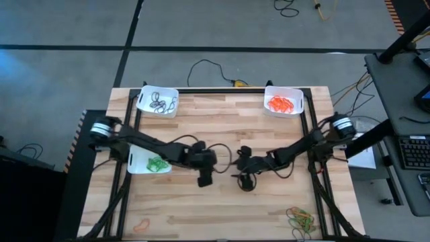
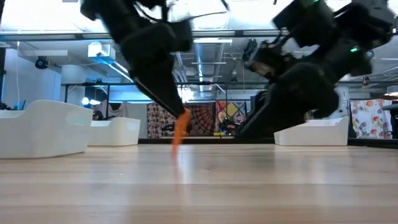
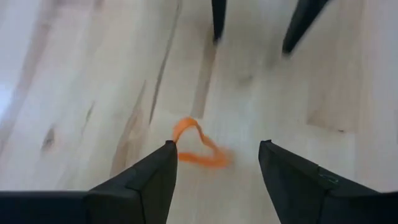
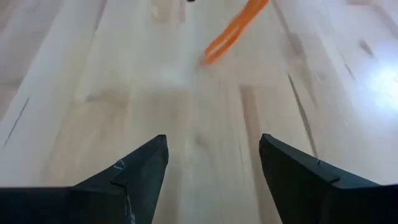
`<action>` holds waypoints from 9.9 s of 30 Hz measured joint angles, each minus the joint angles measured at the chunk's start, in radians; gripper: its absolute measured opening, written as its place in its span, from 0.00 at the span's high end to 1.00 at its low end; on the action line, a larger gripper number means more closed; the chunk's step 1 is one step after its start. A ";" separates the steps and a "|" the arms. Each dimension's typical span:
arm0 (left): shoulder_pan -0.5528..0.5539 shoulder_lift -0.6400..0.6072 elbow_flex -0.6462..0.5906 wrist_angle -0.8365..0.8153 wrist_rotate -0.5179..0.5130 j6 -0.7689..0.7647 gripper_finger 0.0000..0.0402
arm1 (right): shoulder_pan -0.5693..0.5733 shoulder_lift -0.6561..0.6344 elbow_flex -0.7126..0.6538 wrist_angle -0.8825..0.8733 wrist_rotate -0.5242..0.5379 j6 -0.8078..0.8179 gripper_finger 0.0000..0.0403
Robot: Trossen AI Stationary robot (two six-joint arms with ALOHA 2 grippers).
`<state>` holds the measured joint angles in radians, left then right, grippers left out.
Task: Sort rubber bands into baskets
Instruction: Put the orange rubber band into the top right white bin, then move the rubber bands to the center of the table
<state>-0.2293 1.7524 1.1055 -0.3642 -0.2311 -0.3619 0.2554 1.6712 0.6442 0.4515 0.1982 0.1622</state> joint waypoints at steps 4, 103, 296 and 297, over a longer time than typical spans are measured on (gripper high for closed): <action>-0.008 -0.047 -0.084 0.131 -0.030 -0.051 0.48 | -0.022 0.095 0.095 0.002 -0.057 -0.014 0.39; -0.777 -0.120 0.030 -0.392 0.580 -1.279 0.61 | -1.084 -0.339 0.277 -1.053 0.068 0.095 0.60; 0.055 -0.301 -0.046 -0.744 0.030 -0.114 0.61 | -0.859 -0.462 0.347 -1.396 -0.075 0.175 0.45; 0.055 -0.308 -0.021 -0.779 0.030 -0.114 0.61 | -0.809 -0.493 0.327 -1.398 -0.101 0.184 0.45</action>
<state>-0.1742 1.4449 1.0849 -1.1434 -0.2008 -0.4755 -0.5539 1.1787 0.9711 -0.9461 0.0969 0.3467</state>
